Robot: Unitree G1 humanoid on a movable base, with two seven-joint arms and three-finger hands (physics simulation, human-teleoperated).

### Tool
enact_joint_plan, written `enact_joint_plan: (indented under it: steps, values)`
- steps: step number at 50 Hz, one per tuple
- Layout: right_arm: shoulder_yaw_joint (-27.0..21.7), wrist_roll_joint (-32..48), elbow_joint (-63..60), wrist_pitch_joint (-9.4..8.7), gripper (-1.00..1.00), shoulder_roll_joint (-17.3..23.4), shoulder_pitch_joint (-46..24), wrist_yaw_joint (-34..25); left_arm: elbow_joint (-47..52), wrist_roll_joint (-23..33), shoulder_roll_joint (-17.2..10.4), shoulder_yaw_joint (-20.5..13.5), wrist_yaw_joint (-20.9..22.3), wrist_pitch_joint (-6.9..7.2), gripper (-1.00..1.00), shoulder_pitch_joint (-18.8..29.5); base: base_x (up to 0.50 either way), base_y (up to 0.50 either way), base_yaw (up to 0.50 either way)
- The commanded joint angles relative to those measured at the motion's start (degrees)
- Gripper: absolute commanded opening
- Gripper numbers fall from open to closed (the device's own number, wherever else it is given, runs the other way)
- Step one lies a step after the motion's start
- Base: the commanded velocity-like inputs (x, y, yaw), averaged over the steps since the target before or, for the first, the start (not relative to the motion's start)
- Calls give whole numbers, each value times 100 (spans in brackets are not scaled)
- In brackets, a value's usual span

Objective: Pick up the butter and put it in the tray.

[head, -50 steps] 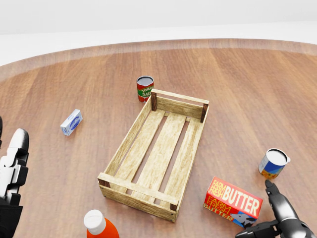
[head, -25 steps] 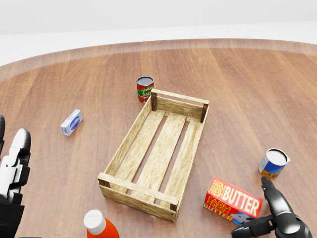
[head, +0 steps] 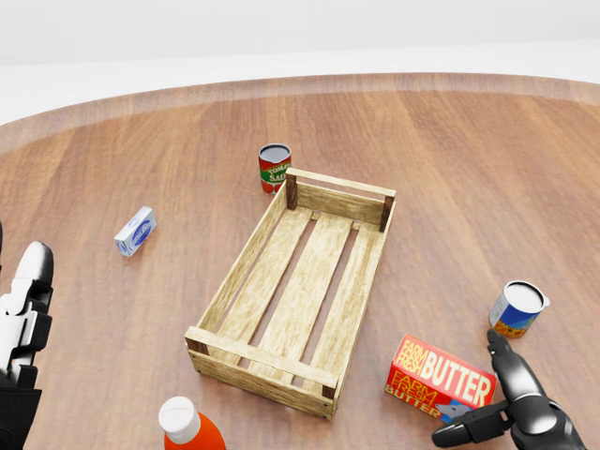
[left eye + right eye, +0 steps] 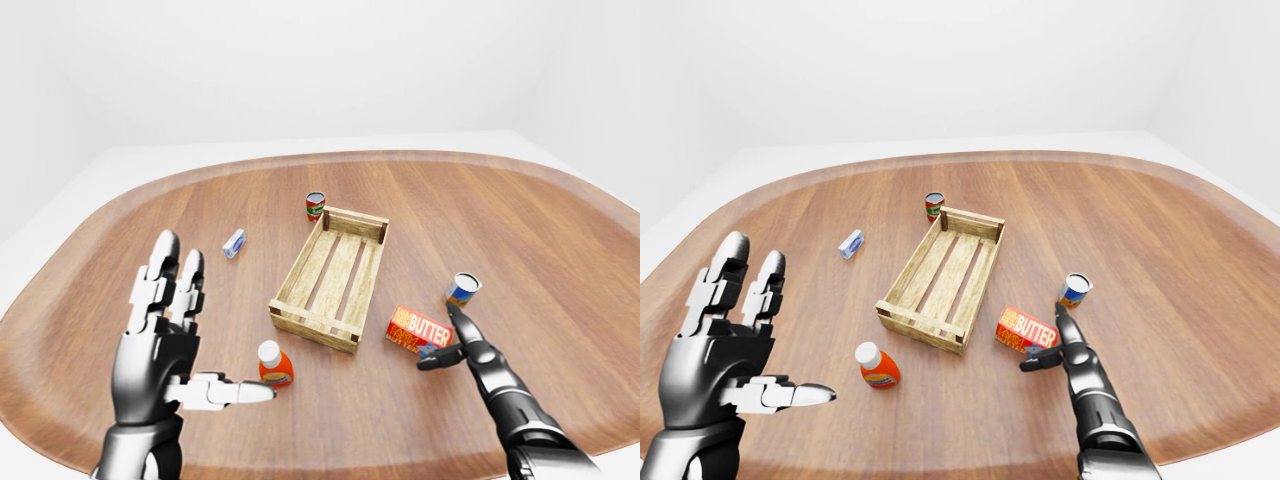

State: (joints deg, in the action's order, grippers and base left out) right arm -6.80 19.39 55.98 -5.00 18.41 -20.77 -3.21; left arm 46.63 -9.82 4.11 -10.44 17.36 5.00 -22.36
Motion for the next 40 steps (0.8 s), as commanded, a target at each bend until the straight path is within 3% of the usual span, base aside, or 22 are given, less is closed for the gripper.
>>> enact_joint_plan:
  steps: [1,12,13,15,16,17,40]
  values:
    - [83,26,277,0,100,-3,-247,58,10,8,15,-1,15,0,100,2,0,0,0]
    - [171,22,993,0,100,-73,-516,234,15,-7,19,-14,26,0,100,-4,0,0,0]
    - [174,15,1015,0,-2,-70,-525,230,11,-4,18,-12,23,0,100,0,0,0,0]
    - [190,12,1064,0,-49,-67,-533,235,-1,-3,13,-12,22,0,100,8,0,0,0]
    - [194,12,1071,0,-93,-67,-531,243,6,-6,12,-16,18,0,100,10,0,0,0]
    - [194,2,1115,0,-100,-69,-533,241,9,-10,10,-21,15,0,100,15,0,0,0]
    - [228,-54,1251,0,-100,-78,-460,207,35,-27,16,-29,36,0,100,7,0,0,0]
